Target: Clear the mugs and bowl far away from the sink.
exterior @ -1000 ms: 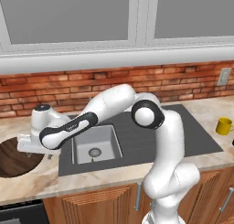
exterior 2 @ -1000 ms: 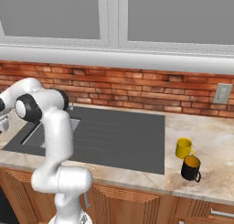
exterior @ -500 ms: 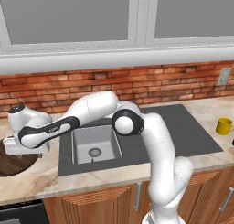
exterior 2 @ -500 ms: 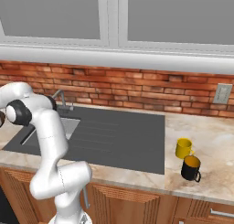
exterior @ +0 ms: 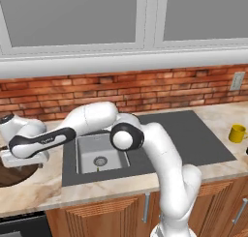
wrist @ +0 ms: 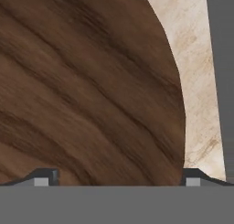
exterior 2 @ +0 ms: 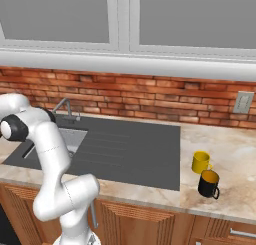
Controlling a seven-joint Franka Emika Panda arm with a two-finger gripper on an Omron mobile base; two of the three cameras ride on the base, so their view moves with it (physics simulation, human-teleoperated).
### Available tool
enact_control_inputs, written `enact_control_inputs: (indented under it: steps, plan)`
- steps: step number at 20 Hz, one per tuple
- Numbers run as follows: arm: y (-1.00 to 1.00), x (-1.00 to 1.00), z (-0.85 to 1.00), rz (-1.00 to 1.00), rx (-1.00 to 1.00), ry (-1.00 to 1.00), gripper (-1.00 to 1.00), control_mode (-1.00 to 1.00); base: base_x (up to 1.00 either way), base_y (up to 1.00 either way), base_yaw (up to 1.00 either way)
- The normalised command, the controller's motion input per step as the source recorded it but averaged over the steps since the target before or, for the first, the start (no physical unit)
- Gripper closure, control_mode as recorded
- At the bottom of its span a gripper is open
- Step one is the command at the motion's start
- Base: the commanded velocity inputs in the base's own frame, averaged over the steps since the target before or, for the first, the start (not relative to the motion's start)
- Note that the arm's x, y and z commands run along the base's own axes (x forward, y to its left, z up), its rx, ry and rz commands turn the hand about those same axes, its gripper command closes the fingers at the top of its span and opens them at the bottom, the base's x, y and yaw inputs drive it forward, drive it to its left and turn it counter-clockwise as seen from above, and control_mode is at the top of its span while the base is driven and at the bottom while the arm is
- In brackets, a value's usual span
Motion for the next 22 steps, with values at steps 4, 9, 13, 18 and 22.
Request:
enact_control_inputs:
  steps: [4,9,13,18,22]
  plan:
    - [-0.31,-0.18,-0.01,0.00,0.16,-0.13,-1.00,-1.00,0.00,0.00,0.00]
    - [-0.29,-0.08,-0.02,0.00,0.19,-0.13,-1.00,-1.00,0.00,0.00,0.00]
    - [-0.53,-0.26,0.00,0.00,0.19,-0.14,-1.00,-1.00,0.00,0.00,0.00]
    - [-0.34,-0.16,0.00,0.00,0.09,-0.07,-1.00,-1.00,0.00,0.00,0.00]
    - [0.00,0.00,-0.02,0.00,0.00,0.00,-1.00,-1.00,0.00,0.00,0.00]
